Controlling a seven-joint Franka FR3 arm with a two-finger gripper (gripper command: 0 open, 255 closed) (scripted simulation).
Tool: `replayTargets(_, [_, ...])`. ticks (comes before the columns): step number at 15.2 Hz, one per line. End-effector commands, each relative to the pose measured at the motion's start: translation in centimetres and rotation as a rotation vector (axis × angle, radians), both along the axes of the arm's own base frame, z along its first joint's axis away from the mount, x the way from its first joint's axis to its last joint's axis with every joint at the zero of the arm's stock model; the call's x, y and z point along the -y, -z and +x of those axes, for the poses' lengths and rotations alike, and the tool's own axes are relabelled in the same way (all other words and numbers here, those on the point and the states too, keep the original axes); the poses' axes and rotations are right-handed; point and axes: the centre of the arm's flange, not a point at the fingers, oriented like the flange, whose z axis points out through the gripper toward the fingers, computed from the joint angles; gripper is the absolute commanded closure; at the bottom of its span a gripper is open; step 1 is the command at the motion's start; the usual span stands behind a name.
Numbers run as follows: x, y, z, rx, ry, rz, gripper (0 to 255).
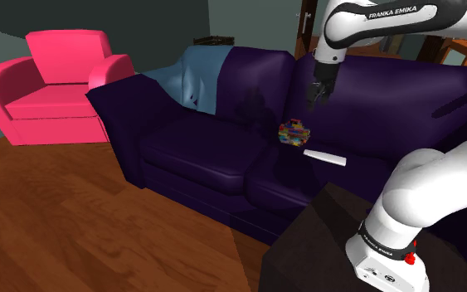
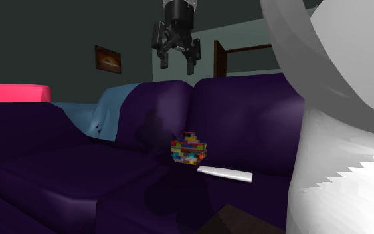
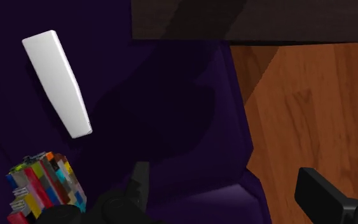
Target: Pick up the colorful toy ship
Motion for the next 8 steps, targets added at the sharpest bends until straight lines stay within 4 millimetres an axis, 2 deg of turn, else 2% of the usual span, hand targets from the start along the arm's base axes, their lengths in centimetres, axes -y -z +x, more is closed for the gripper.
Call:
replayTargets(1, [2.3, 1.8, 0.9, -0.001, -0.006, 0.003, 0])
replayTargets(8, [9.1, 7.2, 4.4, -0.008, -0.025, 0.015, 0])
